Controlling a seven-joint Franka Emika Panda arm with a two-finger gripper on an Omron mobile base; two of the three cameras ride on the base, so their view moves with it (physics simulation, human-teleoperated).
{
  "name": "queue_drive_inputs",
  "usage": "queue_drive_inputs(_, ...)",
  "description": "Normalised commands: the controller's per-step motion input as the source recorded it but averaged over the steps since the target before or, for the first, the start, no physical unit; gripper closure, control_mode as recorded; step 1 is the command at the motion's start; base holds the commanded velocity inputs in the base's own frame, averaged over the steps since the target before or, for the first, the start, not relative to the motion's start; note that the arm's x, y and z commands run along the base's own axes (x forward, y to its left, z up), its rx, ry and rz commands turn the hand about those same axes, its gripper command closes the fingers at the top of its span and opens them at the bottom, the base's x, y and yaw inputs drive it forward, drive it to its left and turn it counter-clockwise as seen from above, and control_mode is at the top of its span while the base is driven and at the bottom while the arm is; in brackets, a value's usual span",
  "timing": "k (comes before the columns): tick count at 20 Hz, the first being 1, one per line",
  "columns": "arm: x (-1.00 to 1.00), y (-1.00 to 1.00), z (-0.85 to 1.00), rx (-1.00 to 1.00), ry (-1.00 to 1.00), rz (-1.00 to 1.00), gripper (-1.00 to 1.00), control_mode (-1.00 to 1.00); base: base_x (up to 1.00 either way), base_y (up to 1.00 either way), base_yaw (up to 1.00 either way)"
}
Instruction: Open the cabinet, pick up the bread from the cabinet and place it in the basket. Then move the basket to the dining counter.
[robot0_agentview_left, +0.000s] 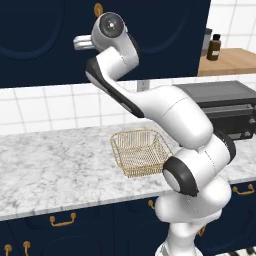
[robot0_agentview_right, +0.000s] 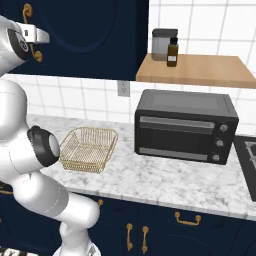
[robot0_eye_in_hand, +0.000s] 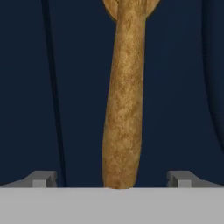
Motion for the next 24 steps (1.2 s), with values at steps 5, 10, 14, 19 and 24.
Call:
queue_drive_inputs(5, 0.64, 0.37, -0.18, -0.06, -0.03, -0.11, 1.00, -1.00, 0.00, 0.00, 0.00)
queue_drive_inputs(10, 0.54, -0.40, -0.24, -0.06, 0.01, -0.13, 1.00, -1.00, 0.00, 0.00, 0.00)
queue_drive_inputs(14, 0.04, -1.00, -0.31, 0.00, 0.03, 0.00, 1.00, -1.00, 0.00, 0.00, 0.00)
queue_drive_inputs(19, -0.36, -1.00, -0.26, 0.00, 0.00, 0.04, 1.00, -1.00, 0.00, 0.00, 0.00)
queue_drive_inputs(24, -0.73, -1.00, -0.13, 0.00, 0.00, 0.07, 1.00, -1.00, 0.00, 0.00, 0.00)
